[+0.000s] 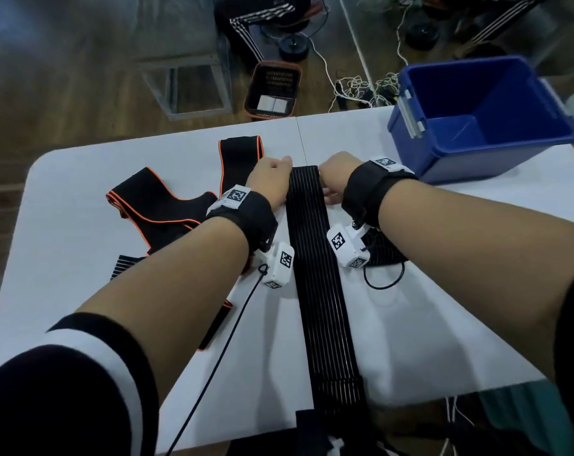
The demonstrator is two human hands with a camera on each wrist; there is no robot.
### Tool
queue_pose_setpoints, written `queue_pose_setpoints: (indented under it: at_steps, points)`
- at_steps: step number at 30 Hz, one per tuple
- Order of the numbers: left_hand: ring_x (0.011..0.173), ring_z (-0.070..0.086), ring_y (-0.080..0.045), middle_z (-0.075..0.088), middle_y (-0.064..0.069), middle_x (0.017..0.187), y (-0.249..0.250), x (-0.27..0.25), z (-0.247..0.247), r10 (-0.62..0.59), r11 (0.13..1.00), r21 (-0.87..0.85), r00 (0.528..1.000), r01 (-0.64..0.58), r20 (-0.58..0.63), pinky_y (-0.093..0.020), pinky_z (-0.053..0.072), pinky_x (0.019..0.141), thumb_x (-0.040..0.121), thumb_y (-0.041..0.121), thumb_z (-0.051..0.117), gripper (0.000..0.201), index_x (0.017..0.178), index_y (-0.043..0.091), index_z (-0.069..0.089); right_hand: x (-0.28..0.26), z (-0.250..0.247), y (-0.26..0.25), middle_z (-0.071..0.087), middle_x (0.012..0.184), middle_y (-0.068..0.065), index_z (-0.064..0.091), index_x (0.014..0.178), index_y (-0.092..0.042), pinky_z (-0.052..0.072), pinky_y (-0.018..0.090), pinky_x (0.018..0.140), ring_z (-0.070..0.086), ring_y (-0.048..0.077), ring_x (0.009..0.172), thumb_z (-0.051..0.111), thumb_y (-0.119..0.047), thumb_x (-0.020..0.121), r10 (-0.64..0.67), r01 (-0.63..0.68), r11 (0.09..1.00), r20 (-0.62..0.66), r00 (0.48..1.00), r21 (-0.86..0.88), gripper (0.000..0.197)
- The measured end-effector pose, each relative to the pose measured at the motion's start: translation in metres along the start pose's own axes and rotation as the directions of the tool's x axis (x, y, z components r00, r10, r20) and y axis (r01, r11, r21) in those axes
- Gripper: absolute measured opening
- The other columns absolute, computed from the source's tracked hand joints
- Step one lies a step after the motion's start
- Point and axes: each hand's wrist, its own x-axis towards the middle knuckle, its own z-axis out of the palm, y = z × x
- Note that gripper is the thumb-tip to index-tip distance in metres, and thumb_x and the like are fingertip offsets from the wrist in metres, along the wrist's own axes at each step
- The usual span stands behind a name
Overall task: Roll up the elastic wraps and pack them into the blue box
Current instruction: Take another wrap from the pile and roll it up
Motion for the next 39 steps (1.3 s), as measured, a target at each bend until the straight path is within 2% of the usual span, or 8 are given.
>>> queue_pose_setpoints:
  at_steps: [1, 4, 6, 12, 15, 19, 27, 39]
  points:
    - [0.065, 0.05, -0.025, 0.042, 0.003, 0.061, 0.002, -0.006, -0.002, 0.005, 1.0, -0.01, 1.0, -0.005, 0.001, -0.041, 0.045, 0.073, 0.071, 0.064, 0.045, 0.041, 0.051, 0.029, 0.047, -0.002, -0.001, 0.004, 0.049, 0.063, -0.003, 0.044, 0.061, -0.017, 0.046, 0.027, 0.078, 0.055, 0.023, 0.075, 0.058, -0.025, 0.096, -0.038, 0.036, 0.997, -0.035, 0.999, -0.073, 0.038]
    - [0.082, 0.061, -0.019, 0.06, 0.005, 0.086, 0.006, -0.026, -0.007, 0.076, 0.995, 0.063, 0.996, -0.073, -0.053, -0.045, 0.056, 0.088, 0.084, 0.055, 0.048, 0.026, 0.091, 0.032, 0.06, -0.017, -0.008, 0.006, 0.054, 0.081, -0.003, 0.05, 0.075, -0.021, 0.056, 0.032, 0.08, 0.059, 0.023, 0.084, 0.056, -0.018, 0.095, 0.072, -0.035, 0.895, -0.065, 0.995, 0.445, 0.021]
    - [0.083, 0.061, -0.014, 0.064, 0.008, 0.096, 0.007, -0.051, -0.008, 0.19, 0.974, 0.137, 0.98, -0.179, -0.065, -0.044, 0.056, 0.088, 0.09, 0.044, 0.053, 0.026, 0.106, 0.026, 0.061, -0.037, -0.009, 0.008, 0.057, 0.092, 0.001, 0.055, 0.095, -0.02, 0.06, 0.036, 0.074, 0.062, 0.022, 0.088, 0.053, -0.008, 0.093, 0.08, 0.003, 0.844, -0.131, 0.988, 0.537, 0.012]
    - [0.065, 0.056, -0.001, 0.063, 0.017, 0.075, -0.021, -0.169, -0.011, 0.364, 0.854, 0.326, 0.913, -0.406, 0.184, -0.02, 0.045, 0.069, 0.09, 0.019, 0.065, 0.006, 0.092, 0.024, 0.068, -0.126, 0.013, 0.041, 0.064, 0.093, 0.011, 0.059, 0.093, -0.013, 0.056, 0.036, 0.07, 0.064, 0.018, 0.075, 0.057, 0.001, 0.093, -0.116, 0.088, 0.707, -0.008, 0.993, 0.701, 0.014]
    - [0.073, 0.059, -0.004, 0.065, 0.013, 0.083, -0.054, -0.228, -0.008, 0.325, 0.778, 0.433, 0.881, -0.455, 0.343, -0.019, 0.046, 0.071, 0.088, 0.022, 0.068, 0.005, 0.092, 0.025, 0.069, -0.166, 0.05, 0.08, 0.067, 0.089, 0.013, 0.062, 0.095, -0.008, 0.056, 0.034, 0.066, 0.065, 0.015, 0.071, 0.062, -0.001, 0.091, -0.196, 0.117, 0.82, 0.083, 0.977, 0.56, 0.008]
    - [0.094, 0.061, -0.011, 0.065, 0.004, 0.103, -0.099, -0.284, 0.007, 0.308, 0.717, 0.464, 0.833, -0.521, 0.46, -0.023, 0.047, 0.085, 0.081, 0.039, 0.074, 0.028, 0.103, 0.022, 0.071, -0.202, 0.098, 0.122, 0.066, 0.088, -0.008, 0.065, 0.093, -0.027, 0.05, 0.021, 0.074, 0.061, 0.001, 0.077, 0.069, -0.018, 0.086, -0.331, 0.32, 0.943, 0.181, 0.926, 0.089, 0.012]
    - [0.099, 0.056, -0.019, 0.056, 0.001, 0.12, -0.14, -0.321, 0.038, 0.346, 0.607, 0.567, 0.828, -0.557, 0.442, -0.029, 0.047, 0.088, 0.066, 0.036, 0.08, 0.057, 0.118, 0.017, 0.064, -0.234, 0.146, 0.142, 0.042, 0.127, -0.006, 0.05, 0.129, -0.025, 0.042, 0.029, 0.1, 0.043, 0.015, 0.115, 0.075, -0.044, 0.079, -0.457, 0.537, 0.808, 0.319, 0.83, -0.241, 0.059]
    - [0.098, 0.056, -0.022, 0.06, -0.004, 0.117, -0.147, -0.332, 0.059, 0.439, 0.575, 0.636, 0.85, -0.515, 0.291, -0.033, 0.05, 0.086, 0.079, 0.02, 0.049, 0.041, 0.117, 0.014, 0.063, -0.238, 0.167, 0.178, 0.05, 0.105, 0.001, 0.058, 0.127, -0.016, 0.052, 0.031, 0.075, 0.049, 0.02, 0.088, 0.059, -0.003, 0.072, -0.678, 0.673, 0.655, 0.125, 0.724, -0.345, 0.056]
